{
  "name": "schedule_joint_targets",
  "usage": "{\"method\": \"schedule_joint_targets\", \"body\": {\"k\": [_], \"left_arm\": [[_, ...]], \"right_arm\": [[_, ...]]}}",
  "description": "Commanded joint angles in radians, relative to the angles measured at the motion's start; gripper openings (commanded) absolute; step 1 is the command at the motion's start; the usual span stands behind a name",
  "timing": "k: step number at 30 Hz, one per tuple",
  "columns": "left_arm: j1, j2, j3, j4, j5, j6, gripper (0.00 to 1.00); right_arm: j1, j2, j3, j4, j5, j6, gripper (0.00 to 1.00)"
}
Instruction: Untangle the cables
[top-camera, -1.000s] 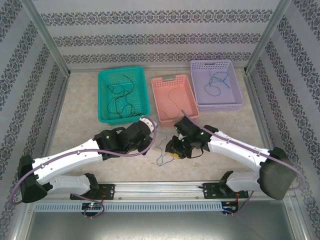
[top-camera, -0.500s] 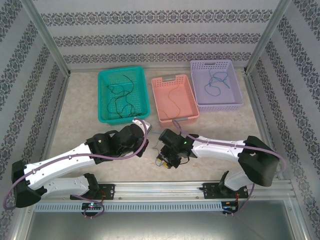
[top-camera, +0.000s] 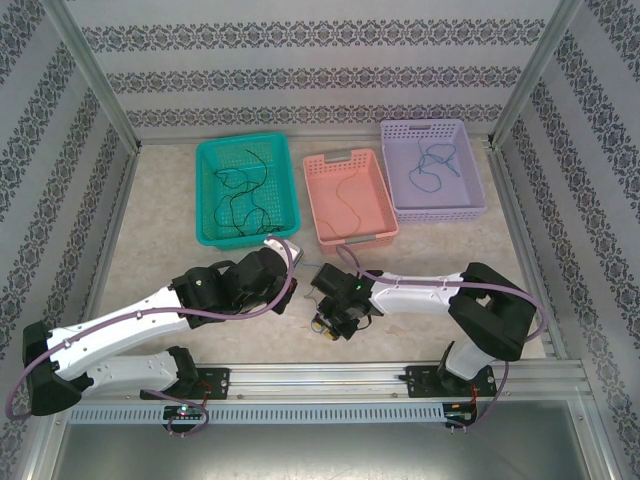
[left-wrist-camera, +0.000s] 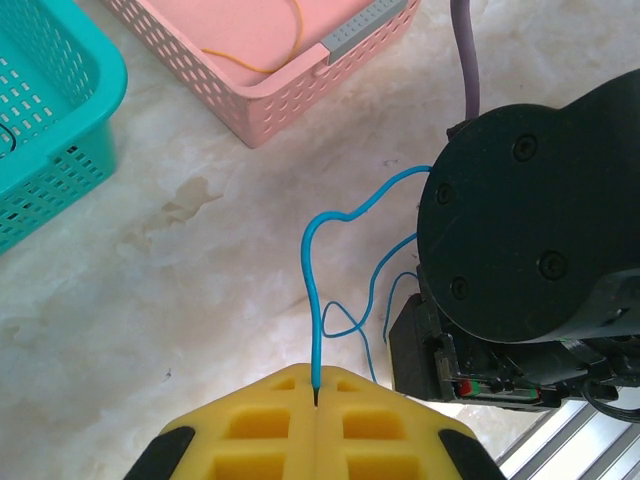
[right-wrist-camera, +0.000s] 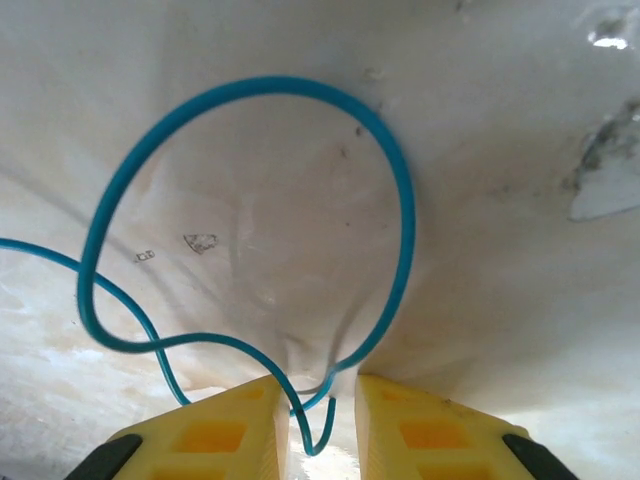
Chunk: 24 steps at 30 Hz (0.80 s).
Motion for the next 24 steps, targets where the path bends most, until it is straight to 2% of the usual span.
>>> {"method": "schedule_joint_targets", "body": {"k": [1, 10, 15, 19, 21, 24], "left_arm": [[0.01, -0.01, -0.013, 0.031, 0.003, -0.027, 0.0], [0.01, -0.003, -0.018, 0.031, -0.005, -0.027, 0.0], [0.015, 0.01, -0.035, -0.045, -0.099, -0.058, 0.0], [0.051, -0.039, -0.094, -0.065, -0.12, -0.097, 0.0], [0.063, -0.08, -0.132, -0.054, -0.126, -0.134, 0.0], [0.067, -0.13, -0.181, -0.002, -0.125, -0.189, 0.0]], "right_arm": [[-0.005, 0.035, 0.026, 0.012, 0.012, -0.019, 0.24], [-0.008, 0.014, 0.038, -0.027, 0.02, -0.06, 0.01], [-0.028, -0.09, 0.086, -0.123, 0.03, -0.118, 0.0], [-0.07, -0.237, 0.096, -0.164, 0.05, -0.111, 0.0], [-0.103, -0.321, 0.099, -0.162, 0.081, -0.076, 0.0], [-0.163, -0.42, 0.076, -0.06, 0.111, 0.03, 0.0]]}}
